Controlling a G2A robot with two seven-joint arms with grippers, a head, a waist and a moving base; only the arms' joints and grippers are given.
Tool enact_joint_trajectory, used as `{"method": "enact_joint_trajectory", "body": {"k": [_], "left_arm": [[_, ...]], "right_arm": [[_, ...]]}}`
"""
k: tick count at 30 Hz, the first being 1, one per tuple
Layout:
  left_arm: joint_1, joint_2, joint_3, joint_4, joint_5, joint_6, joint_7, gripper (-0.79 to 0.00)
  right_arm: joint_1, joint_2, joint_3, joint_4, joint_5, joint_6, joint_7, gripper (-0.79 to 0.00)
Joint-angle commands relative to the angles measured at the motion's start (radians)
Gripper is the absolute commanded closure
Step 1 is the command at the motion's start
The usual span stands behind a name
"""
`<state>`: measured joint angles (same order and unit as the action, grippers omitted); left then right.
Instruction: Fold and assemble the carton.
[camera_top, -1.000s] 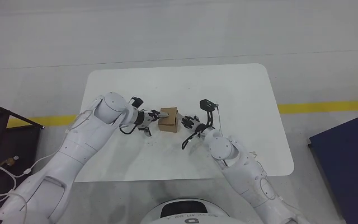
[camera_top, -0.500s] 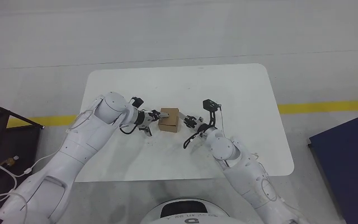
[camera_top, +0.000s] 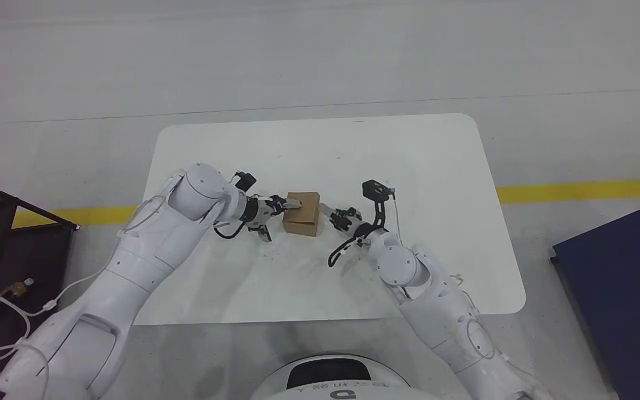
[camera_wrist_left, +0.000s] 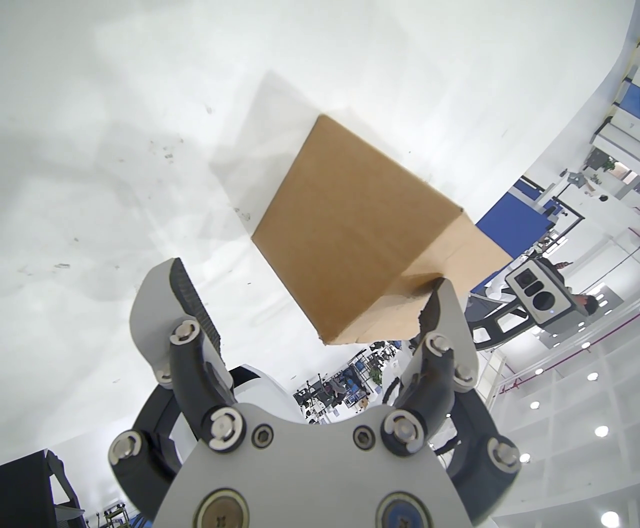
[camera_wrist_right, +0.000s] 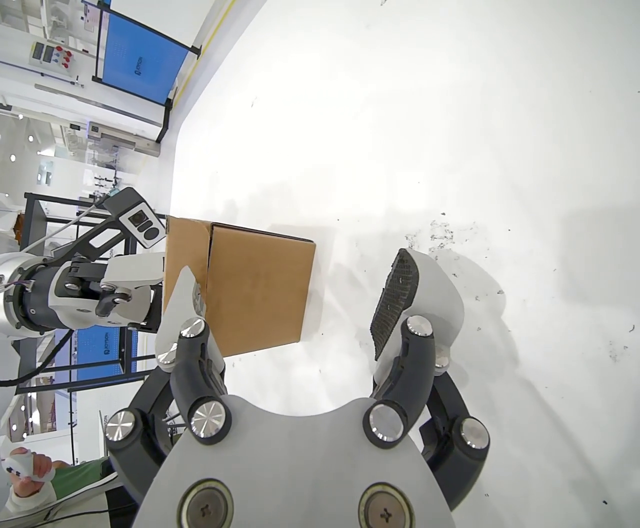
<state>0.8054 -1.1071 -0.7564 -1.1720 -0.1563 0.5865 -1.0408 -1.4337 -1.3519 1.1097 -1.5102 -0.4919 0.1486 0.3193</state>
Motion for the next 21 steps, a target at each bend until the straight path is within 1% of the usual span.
{"method": "enact_joint_trajectory", "body": {"k": [1, 3, 7, 21], "left_arm": [[0.001, 0.000, -0.001, -0.001, 0.002, -0.001, 0.000, -0.785], [0.001, 0.000, -0.001, -0.002, 0.003, -0.001, -0.001, -0.785], [0.003, 0.000, -0.003, -0.002, 0.000, -0.002, 0.000, -0.785], [0.010, 0.000, -0.010, -0.006, -0.001, -0.007, 0.004, -0.785]], "right_arm": [[-0.001, 0.000, -0.001, -0.003, 0.000, -0.002, 0.002, -0.730], [-0.001, 0.000, -0.004, -0.008, -0.002, -0.003, 0.003, -0.714], [0.001, 0.000, -0.010, -0.010, -0.008, 0.001, 0.009, -0.708], [0.005, 0.000, -0.017, -0.006, -0.013, 0.000, 0.017, -0.705]]}}
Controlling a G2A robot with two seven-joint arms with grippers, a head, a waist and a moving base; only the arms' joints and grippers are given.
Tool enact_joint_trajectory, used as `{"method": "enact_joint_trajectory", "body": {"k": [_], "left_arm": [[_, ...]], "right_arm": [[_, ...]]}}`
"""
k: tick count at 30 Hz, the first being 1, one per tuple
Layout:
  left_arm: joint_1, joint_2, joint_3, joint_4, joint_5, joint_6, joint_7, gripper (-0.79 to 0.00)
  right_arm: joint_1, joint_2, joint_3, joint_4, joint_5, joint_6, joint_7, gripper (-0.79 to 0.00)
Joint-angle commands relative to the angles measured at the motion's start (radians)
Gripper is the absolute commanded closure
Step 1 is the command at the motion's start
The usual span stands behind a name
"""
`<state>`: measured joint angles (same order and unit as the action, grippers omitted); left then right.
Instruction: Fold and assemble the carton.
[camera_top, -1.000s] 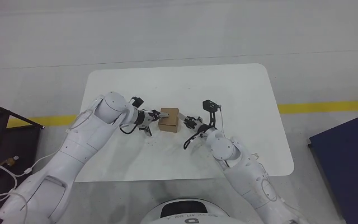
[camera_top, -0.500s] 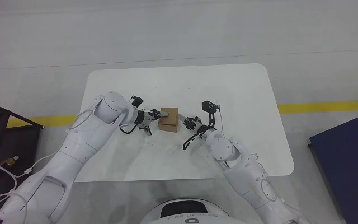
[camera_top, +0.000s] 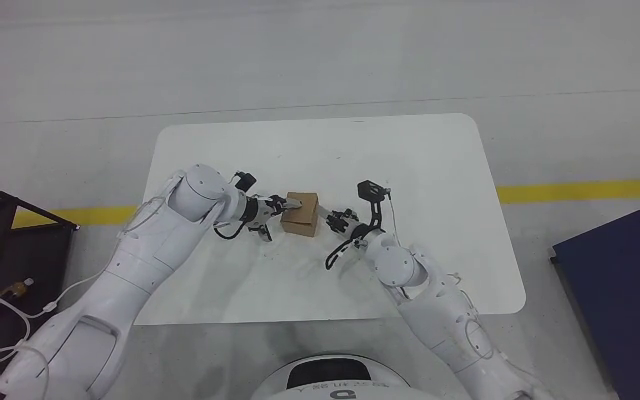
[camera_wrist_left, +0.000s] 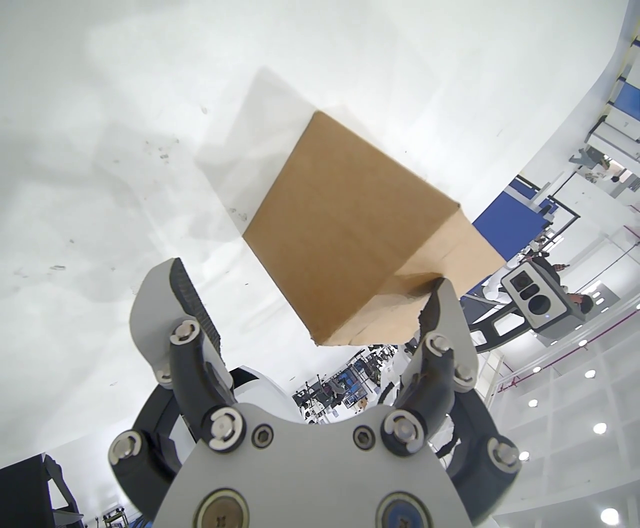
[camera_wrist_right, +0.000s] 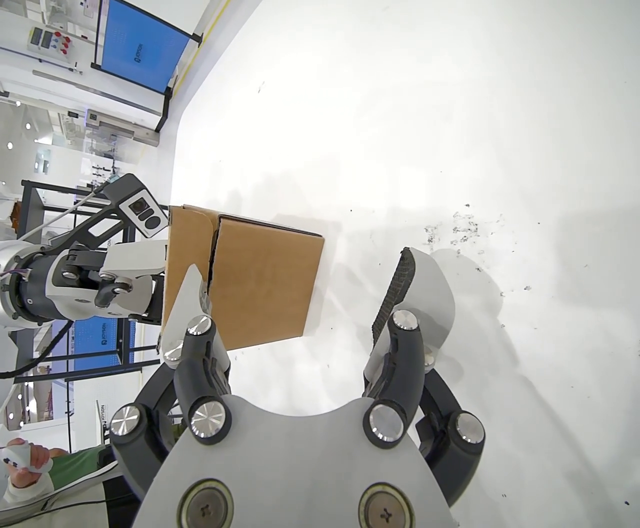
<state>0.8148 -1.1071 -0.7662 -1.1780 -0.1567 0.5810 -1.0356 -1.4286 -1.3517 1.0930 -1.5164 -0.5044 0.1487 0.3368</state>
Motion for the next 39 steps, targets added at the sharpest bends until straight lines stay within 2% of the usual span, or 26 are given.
{"method": "enact_joint_trajectory", "body": {"k": [1, 17, 24, 31, 39], "left_arm": [[0.001, 0.000, 0.000, -0.001, 0.000, -0.002, -0.002, -0.785], [0.008, -0.006, 0.011, 0.009, -0.002, 0.003, -0.007, -0.785], [0.007, -0.008, 0.012, 0.013, -0.004, 0.005, -0.006, -0.785], [0.010, -0.008, 0.009, 0.008, -0.003, 0.007, -0.003, -0.785], [0.012, -0.007, 0.007, 0.000, 0.001, 0.012, -0.004, -0.785]], "right_arm": [[-0.001, 0.000, 0.000, 0.000, -0.001, -0.001, 0.000, -0.705], [-0.009, 0.003, -0.001, -0.007, -0.012, 0.005, 0.002, -0.711], [-0.016, 0.004, 0.006, -0.015, -0.014, 0.006, -0.007, -0.785], [-0.032, 0.008, 0.027, -0.039, 0.012, -0.021, -0.014, -0.785], [-0.007, 0.004, -0.014, -0.011, -0.019, 0.003, 0.017, -0.763]]}}
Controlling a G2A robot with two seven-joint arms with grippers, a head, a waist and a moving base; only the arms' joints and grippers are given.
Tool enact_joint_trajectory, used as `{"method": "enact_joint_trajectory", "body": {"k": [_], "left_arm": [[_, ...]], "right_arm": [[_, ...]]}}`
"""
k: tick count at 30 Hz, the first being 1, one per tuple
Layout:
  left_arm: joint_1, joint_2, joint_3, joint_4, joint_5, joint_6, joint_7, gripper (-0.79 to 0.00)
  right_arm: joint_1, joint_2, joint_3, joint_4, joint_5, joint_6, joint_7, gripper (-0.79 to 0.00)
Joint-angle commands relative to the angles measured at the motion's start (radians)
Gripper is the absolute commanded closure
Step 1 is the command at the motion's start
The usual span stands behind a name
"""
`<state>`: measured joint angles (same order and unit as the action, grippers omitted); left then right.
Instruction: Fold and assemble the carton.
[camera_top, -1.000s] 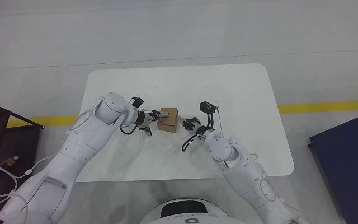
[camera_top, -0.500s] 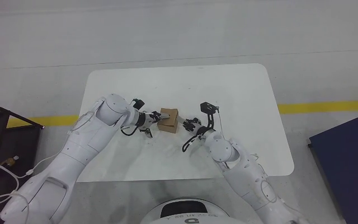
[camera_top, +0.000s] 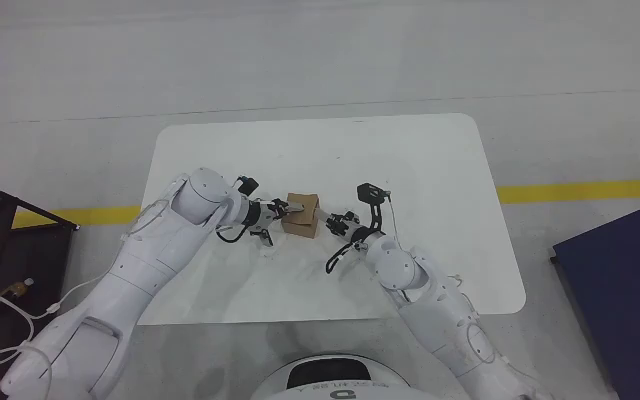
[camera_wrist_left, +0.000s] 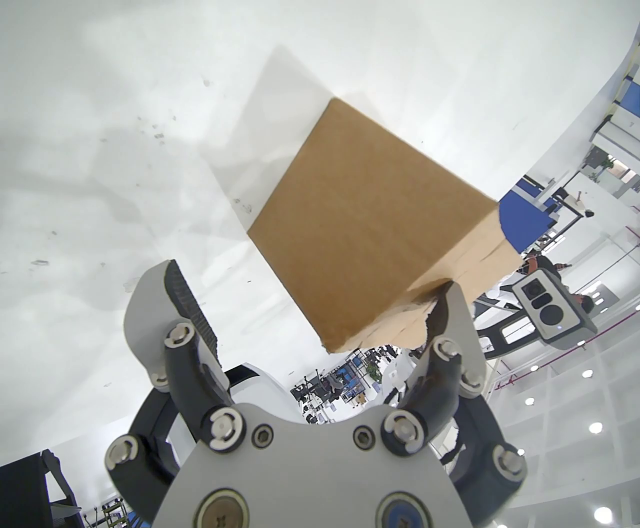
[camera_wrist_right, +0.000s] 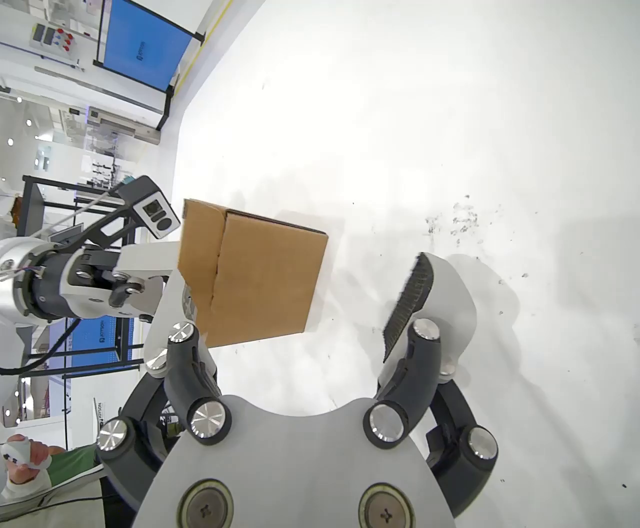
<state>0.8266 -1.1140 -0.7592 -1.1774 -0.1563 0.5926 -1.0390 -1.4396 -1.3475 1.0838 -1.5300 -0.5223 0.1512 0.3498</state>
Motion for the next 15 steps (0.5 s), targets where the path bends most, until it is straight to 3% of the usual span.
{"method": "enact_joint_trajectory", "body": {"k": [1, 15], "left_arm": [[0.001, 0.000, -0.001, -0.001, 0.001, 0.001, 0.000, -0.785], [0.004, 0.002, -0.006, -0.007, 0.007, 0.002, -0.003, -0.785]], "right_arm": [[0.007, -0.001, -0.008, 0.004, -0.002, 0.002, 0.006, -0.757], [0.002, 0.001, 0.006, -0.021, 0.005, 0.013, -0.004, -0.785]]}}
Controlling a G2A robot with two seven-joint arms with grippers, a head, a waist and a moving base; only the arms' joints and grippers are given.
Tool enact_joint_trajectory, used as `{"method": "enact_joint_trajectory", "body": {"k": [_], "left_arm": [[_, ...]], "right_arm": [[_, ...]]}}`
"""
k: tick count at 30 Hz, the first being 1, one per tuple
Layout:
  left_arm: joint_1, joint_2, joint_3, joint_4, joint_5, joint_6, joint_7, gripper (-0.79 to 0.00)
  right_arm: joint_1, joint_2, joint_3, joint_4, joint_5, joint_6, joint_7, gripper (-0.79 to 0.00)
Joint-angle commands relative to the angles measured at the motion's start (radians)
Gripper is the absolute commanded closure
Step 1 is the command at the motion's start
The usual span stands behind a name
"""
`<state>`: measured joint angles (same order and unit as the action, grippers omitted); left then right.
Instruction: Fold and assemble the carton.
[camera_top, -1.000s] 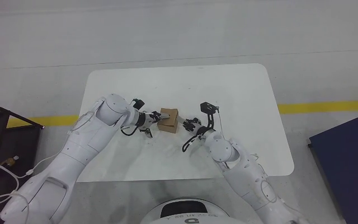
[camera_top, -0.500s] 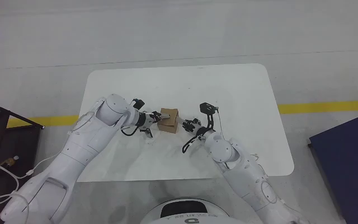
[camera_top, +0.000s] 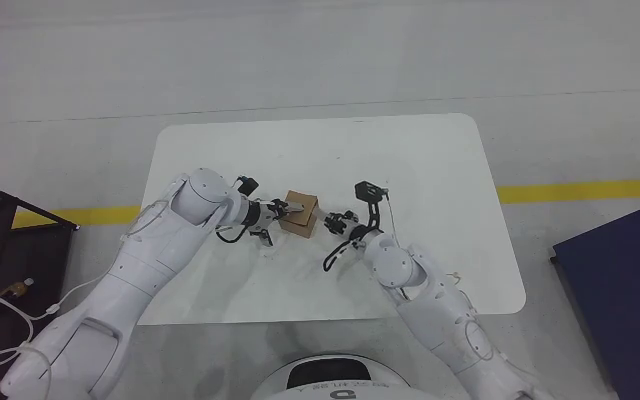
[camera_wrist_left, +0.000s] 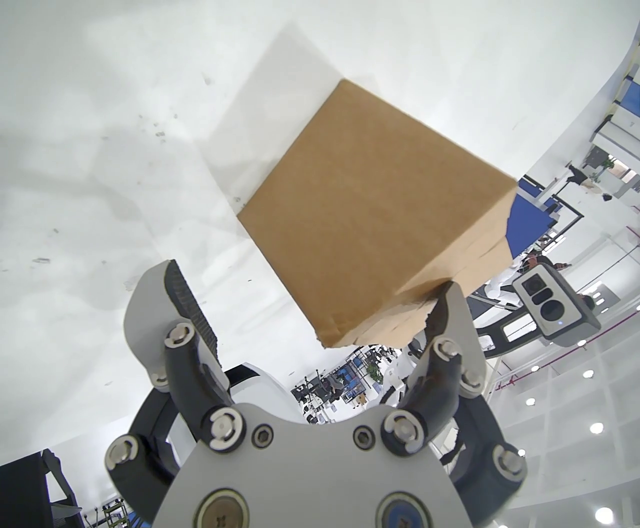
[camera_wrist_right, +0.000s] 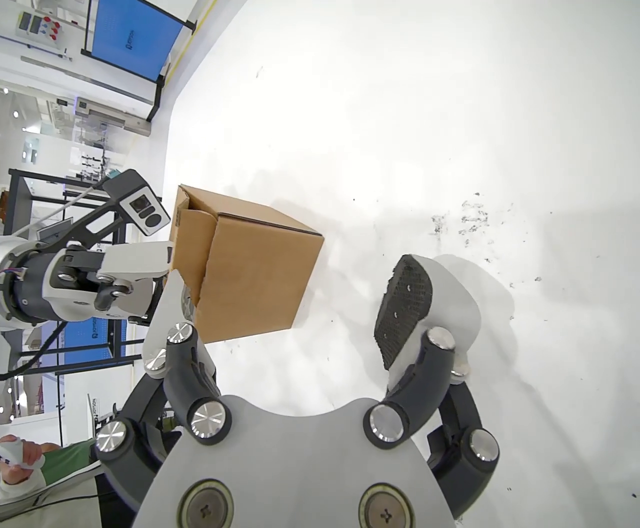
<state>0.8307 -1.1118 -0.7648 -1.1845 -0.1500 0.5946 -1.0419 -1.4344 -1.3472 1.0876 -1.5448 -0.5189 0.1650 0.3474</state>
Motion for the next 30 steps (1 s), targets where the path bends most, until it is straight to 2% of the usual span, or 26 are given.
{"method": "enact_joint_trajectory", "body": {"k": [1, 10, 14, 19, 21, 24, 28, 30], "left_arm": [[0.000, 0.000, 0.000, 0.000, 0.000, 0.000, 0.000, -0.785], [0.002, 0.000, -0.004, 0.002, -0.002, -0.005, 0.001, -0.785], [0.004, 0.001, -0.006, 0.000, -0.002, -0.005, 0.001, -0.785], [0.009, 0.003, -0.012, -0.001, -0.002, -0.006, 0.003, -0.785], [0.011, 0.004, -0.016, -0.002, -0.001, -0.007, 0.004, -0.785], [0.015, 0.006, -0.021, -0.004, -0.002, -0.008, 0.003, -0.785], [0.015, 0.007, -0.022, -0.009, 0.000, -0.008, 0.002, -0.785], [0.014, 0.007, -0.028, -0.014, -0.006, -0.016, 0.005, -0.785]], "right_arm": [[-0.006, 0.001, 0.004, -0.012, 0.003, 0.000, -0.003, -0.785], [0.012, -0.001, -0.013, -0.029, -0.007, -0.002, 0.016, -0.776], [0.046, -0.006, -0.031, -0.005, -0.018, 0.013, 0.024, -0.739], [0.086, -0.014, -0.050, 0.050, -0.017, 0.066, 0.038, -0.554], [0.093, -0.016, -0.056, 0.059, -0.017, 0.076, 0.043, -0.523], [0.097, -0.017, -0.059, 0.059, -0.017, 0.079, 0.045, -0.542], [0.089, -0.016, -0.050, 0.031, -0.013, 0.075, 0.037, -0.637], [0.079, -0.014, -0.040, 0.010, -0.008, 0.069, 0.034, -0.656]]}}
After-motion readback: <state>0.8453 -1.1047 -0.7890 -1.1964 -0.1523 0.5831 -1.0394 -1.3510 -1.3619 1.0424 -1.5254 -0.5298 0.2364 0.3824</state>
